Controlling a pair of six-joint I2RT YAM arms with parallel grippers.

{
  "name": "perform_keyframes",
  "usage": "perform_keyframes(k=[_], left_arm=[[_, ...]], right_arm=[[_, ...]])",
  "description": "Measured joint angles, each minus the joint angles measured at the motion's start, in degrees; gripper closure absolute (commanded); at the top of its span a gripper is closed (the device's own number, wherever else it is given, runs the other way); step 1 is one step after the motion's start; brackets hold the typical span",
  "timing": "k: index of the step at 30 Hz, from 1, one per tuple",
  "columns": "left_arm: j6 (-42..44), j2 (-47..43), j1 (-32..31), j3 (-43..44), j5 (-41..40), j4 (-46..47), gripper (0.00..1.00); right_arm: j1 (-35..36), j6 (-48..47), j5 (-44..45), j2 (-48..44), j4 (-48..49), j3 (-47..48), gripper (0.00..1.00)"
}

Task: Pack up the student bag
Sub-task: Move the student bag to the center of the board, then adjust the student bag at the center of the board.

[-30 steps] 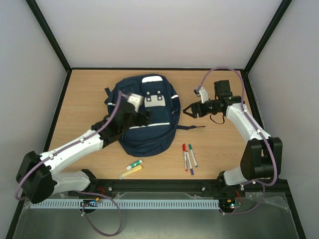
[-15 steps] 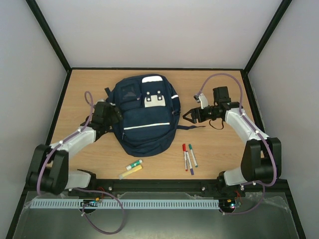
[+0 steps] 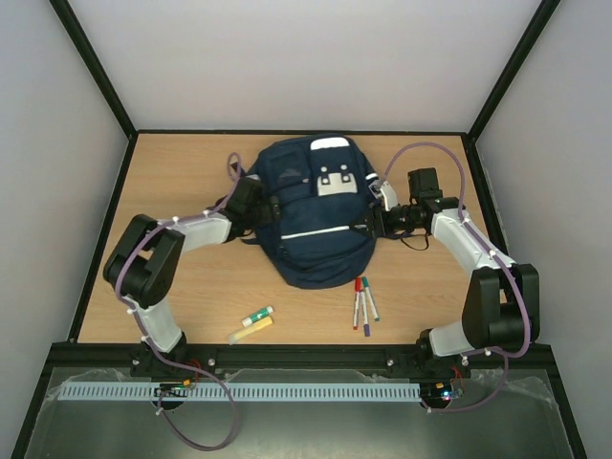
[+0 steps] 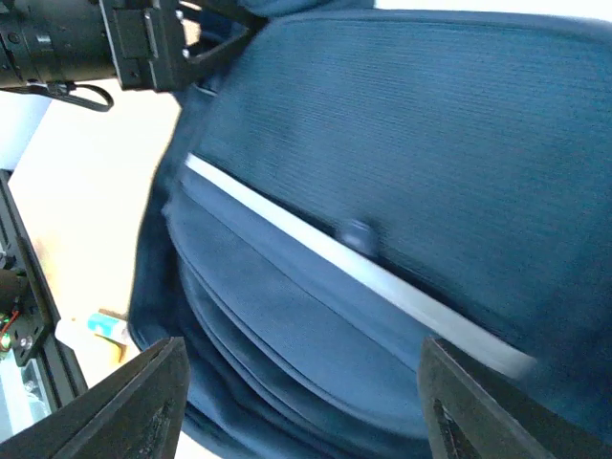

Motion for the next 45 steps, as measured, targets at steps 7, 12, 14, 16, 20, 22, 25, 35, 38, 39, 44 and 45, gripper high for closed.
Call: perform_keyframes(k=[7, 12, 14, 16, 20, 22, 25, 35, 38, 39, 44, 45], left_arm=[[3.4, 4.1, -6.0, 7.2, 0.6, -0.7, 0.03], [5.7, 1.3, -5.9, 8.1, -1.6, -4.7, 0.03], [6.4, -1.9, -6.4, 8.0, -3.0, -6.6, 0.03], [6.8, -6.2, -7.0, 7.8, -4.5, -8.4, 0.03], [6.0, -13.9, -10.3, 7.6, -6.0, -13.7, 0.04], [5.5, -16.1, -13.2, 7.2, -7.1, -16.6, 0.05], [4.8, -18.5, -18.2, 4.4, -8.8, -20.7, 0.06], [-0.1, -27.1, -25.5, -6.8, -9.1, -26.9, 0.08], [-0.9, -28.2, -25.6, -7.1, -9.3, -27.0, 0.09], [-1.0, -28.3, -25.6, -7.2, -9.3, -27.0, 0.1], [-1.2, -28.3, -25.6, -8.3, -9.3, -27.8, 0.14], [-1.3, -28.3, -25.6, -8.5, -9.4, -28.0, 0.15]], right_arm=[[0.0, -0.9, -0.9, 0.0, 0.0, -0.1, 0.35], [0.2, -3.7, -1.0, 0.0, -0.1, -0.2, 0.37], [0.4, -5.9, -0.5, 0.0, -0.3, -0.2, 0.38], [0.9, -9.5, 0.8, 0.0, -0.9, -0.1, 0.38], [2.1, -19.8, 4.4, -1.0, -3.9, -0.1, 0.38], [3.7, -25.7, 8.2, -2.8, -5.4, -0.2, 0.39], [6.4, -32.3, 13.4, -5.9, -5.9, -0.8, 0.41], [15.9, -43.2, 27.5, -7.5, -4.5, -2.9, 0.41], [18.8, -44.6, 31.3, -6.7, -2.8, -4.4, 0.42], [19.5, -45.0, 32.3, -6.4, -2.2, -4.9, 0.43], [21.3, -46.6, 37.0, -4.8, 0.4, -6.7, 0.48], [21.4, -46.8, 37.9, -4.5, 1.2, -7.0, 0.5]])
